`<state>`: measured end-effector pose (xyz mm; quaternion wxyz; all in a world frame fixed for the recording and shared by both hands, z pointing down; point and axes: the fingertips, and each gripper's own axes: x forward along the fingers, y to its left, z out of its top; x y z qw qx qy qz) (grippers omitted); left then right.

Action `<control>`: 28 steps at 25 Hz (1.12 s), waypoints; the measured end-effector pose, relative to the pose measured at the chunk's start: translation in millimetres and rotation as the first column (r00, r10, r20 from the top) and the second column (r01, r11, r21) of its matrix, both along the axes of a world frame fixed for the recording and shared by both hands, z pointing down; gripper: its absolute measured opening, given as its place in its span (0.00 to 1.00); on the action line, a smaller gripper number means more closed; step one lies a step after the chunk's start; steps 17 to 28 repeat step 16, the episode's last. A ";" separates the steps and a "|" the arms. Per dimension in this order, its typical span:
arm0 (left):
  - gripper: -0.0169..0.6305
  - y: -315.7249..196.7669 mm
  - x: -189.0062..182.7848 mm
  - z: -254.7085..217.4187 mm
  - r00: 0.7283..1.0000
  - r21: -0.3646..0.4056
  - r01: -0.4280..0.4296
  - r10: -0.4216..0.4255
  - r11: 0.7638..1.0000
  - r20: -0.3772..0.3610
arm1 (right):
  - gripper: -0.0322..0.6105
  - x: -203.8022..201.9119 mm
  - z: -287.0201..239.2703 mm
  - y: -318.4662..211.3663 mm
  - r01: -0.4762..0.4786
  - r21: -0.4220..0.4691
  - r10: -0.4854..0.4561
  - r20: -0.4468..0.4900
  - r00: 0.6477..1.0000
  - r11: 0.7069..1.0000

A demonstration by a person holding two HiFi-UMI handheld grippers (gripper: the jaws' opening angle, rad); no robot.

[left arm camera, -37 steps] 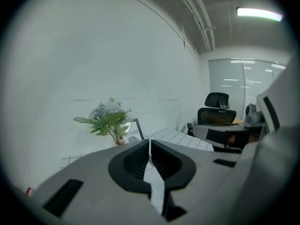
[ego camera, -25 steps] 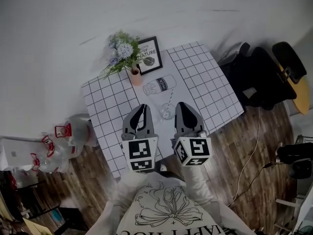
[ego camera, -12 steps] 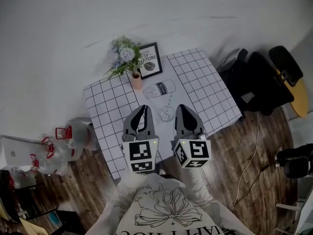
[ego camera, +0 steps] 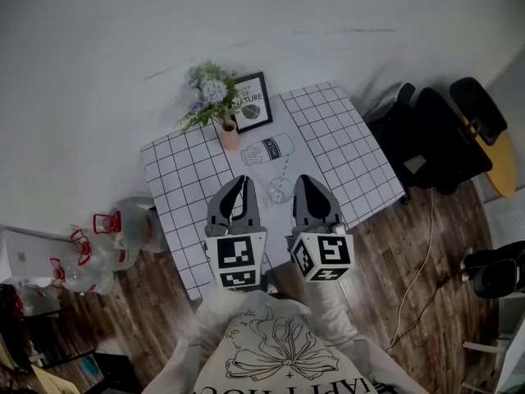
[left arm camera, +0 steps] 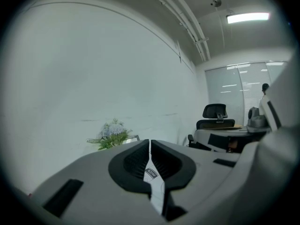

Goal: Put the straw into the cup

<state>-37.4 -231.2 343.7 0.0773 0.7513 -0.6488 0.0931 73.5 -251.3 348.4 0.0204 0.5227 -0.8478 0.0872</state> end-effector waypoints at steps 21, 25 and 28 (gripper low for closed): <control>0.05 -3.7 1.9 -4.2 1.000 0.004 -0.017 0.017 1.000 0.008 | 0.05 -0.4 -3.6 -3.0 0.007 -0.002 -0.007 -0.004 1.000 1.000; 0.05 -3.7 1.9 -4.2 1.000 0.004 -0.017 0.017 1.000 0.008 | 0.05 -0.4 -3.6 -3.0 0.007 -0.002 -0.007 -0.004 1.000 1.000; 0.05 -3.7 1.9 -4.2 1.000 0.004 -0.017 0.017 1.000 0.008 | 0.05 -0.4 -3.6 -3.0 0.007 -0.002 -0.007 -0.004 1.000 1.000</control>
